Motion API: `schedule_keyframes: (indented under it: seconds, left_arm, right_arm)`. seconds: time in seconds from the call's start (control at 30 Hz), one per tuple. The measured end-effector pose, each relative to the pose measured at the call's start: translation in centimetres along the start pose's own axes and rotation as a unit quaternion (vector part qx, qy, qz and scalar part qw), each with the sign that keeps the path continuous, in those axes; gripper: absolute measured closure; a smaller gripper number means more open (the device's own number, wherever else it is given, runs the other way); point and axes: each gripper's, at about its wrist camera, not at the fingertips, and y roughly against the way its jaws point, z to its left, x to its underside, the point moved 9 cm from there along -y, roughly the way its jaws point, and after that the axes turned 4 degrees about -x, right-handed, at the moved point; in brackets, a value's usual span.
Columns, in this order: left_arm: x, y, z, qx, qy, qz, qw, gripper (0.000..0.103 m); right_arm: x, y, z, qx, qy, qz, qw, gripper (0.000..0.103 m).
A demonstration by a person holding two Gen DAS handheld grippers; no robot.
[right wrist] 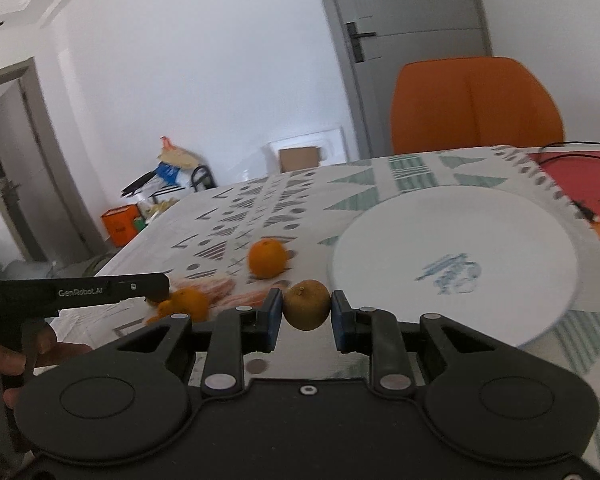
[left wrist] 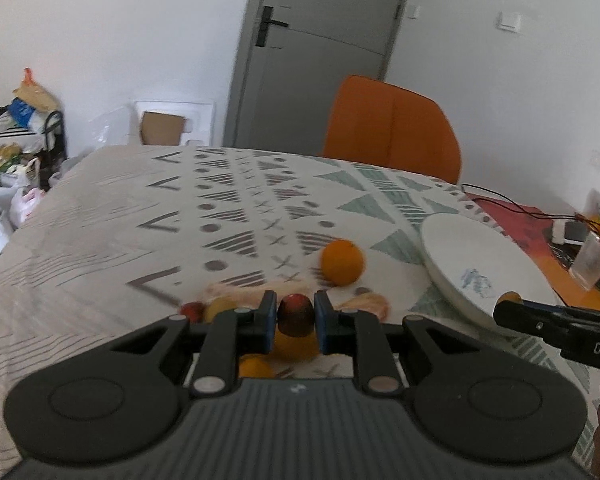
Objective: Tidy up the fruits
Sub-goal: 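Carry the red plum with the left tool while the right tool carries the yellow-brown fruit to the white plate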
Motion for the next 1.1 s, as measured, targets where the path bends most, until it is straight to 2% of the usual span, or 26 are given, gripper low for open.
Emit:
schedule_keyframes:
  seconds: [0.23, 0.57, 1.1]
  left_arm:
    - [-0.6, -1.4, -3.6, 0.028, -0.017, 0.002, 0.9994, 0.085]
    - [-1.1, -3.1, -7.9, 0.048, -0.04, 0.004, 0.998, 0.085]
    - [-1.8, -4.7, -13.8, 0.09, -0.075, 0.009, 0.9931, 0.085]
  right_arm:
    - [0.2, 1.4, -2.8, 0.023, -0.009, -0.006, 1.0, 0.079]
    - [0.3, 2.9, -6.7, 0.042, -0.036, -0.02, 0.998, 0.079]
    - [-0.5, 2.5, -9.4, 0.055, -0.055, -0.044, 0.996, 0.077]
